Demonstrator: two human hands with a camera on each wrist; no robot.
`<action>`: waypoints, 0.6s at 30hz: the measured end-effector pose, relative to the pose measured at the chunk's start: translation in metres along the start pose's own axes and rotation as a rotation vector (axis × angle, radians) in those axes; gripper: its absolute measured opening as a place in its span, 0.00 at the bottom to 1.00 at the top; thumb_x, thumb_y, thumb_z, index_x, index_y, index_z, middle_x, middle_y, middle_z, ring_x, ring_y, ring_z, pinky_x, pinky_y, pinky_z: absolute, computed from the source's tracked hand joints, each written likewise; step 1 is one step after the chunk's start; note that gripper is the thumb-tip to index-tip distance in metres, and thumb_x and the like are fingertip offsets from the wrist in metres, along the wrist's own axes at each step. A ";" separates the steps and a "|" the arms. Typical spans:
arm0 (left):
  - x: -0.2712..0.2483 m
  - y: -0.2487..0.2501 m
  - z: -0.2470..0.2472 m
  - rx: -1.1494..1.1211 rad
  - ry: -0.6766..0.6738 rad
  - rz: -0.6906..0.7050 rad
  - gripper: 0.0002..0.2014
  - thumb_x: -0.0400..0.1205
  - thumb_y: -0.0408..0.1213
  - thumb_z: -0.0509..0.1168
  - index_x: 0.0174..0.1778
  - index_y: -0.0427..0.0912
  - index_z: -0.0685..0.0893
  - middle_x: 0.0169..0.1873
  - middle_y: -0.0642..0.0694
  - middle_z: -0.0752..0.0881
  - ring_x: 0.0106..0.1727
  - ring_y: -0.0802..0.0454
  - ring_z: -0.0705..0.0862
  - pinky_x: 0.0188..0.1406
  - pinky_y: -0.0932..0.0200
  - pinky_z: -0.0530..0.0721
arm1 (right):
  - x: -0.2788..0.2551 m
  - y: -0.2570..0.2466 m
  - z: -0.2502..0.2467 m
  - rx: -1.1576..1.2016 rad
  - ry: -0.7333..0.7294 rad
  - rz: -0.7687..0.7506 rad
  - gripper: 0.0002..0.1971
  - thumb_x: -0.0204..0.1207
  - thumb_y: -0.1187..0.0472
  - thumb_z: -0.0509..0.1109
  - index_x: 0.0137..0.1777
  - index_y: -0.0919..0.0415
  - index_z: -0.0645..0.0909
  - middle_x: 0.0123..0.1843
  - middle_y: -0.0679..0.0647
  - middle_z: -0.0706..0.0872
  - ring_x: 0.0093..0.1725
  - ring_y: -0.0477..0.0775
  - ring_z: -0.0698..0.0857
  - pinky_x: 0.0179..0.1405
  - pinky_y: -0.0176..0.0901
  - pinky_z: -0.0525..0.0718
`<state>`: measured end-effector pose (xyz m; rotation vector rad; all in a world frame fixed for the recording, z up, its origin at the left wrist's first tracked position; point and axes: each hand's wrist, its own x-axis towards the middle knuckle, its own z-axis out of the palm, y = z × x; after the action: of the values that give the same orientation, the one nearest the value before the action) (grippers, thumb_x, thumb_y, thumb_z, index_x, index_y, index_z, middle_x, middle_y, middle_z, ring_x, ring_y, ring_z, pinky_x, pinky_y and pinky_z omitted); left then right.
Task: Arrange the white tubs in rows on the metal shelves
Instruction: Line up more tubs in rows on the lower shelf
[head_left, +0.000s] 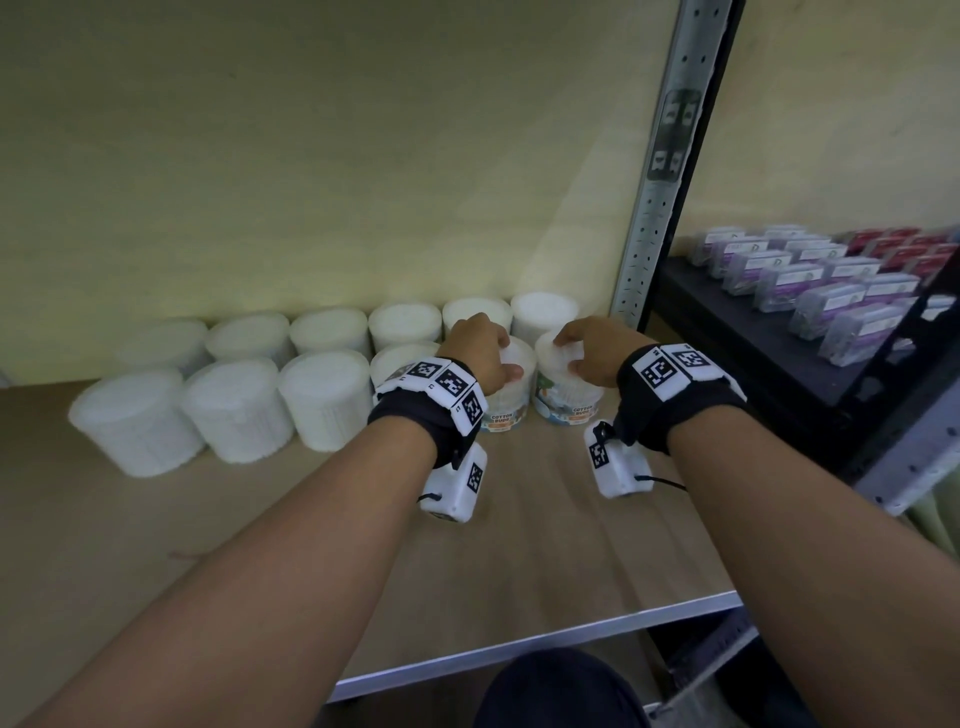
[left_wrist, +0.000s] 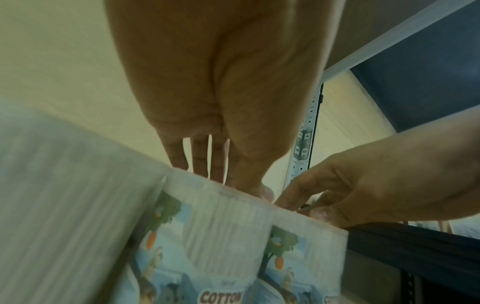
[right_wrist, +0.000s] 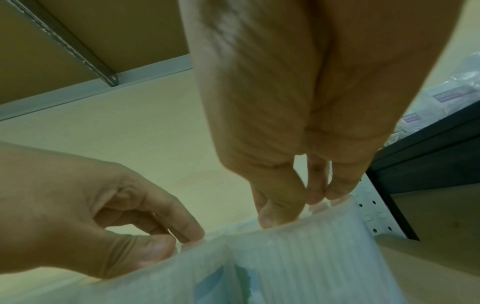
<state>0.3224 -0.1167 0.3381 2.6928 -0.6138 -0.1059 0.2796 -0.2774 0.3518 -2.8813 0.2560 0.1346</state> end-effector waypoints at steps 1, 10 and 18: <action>-0.003 0.001 0.001 -0.004 -0.001 0.000 0.27 0.79 0.47 0.69 0.72 0.40 0.76 0.70 0.41 0.75 0.72 0.42 0.74 0.72 0.49 0.74 | -0.002 -0.001 0.000 -0.008 -0.003 0.001 0.23 0.79 0.63 0.65 0.75 0.55 0.73 0.77 0.57 0.73 0.75 0.58 0.74 0.71 0.44 0.73; -0.045 0.011 0.008 -0.043 -0.006 0.005 0.28 0.78 0.47 0.69 0.72 0.40 0.75 0.69 0.42 0.75 0.72 0.42 0.73 0.72 0.45 0.74 | -0.052 -0.001 -0.001 -0.054 -0.012 -0.008 0.23 0.80 0.60 0.65 0.75 0.55 0.72 0.75 0.57 0.75 0.73 0.59 0.76 0.73 0.46 0.74; -0.089 0.022 0.015 -0.045 0.024 0.046 0.26 0.77 0.48 0.70 0.69 0.40 0.79 0.67 0.43 0.79 0.70 0.43 0.76 0.70 0.47 0.77 | -0.108 0.000 0.002 -0.012 -0.054 0.029 0.24 0.81 0.61 0.65 0.77 0.54 0.70 0.77 0.58 0.73 0.75 0.60 0.74 0.72 0.48 0.73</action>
<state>0.2305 -0.1015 0.3313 2.6316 -0.6575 -0.0745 0.1733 -0.2598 0.3624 -2.8822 0.2873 0.2191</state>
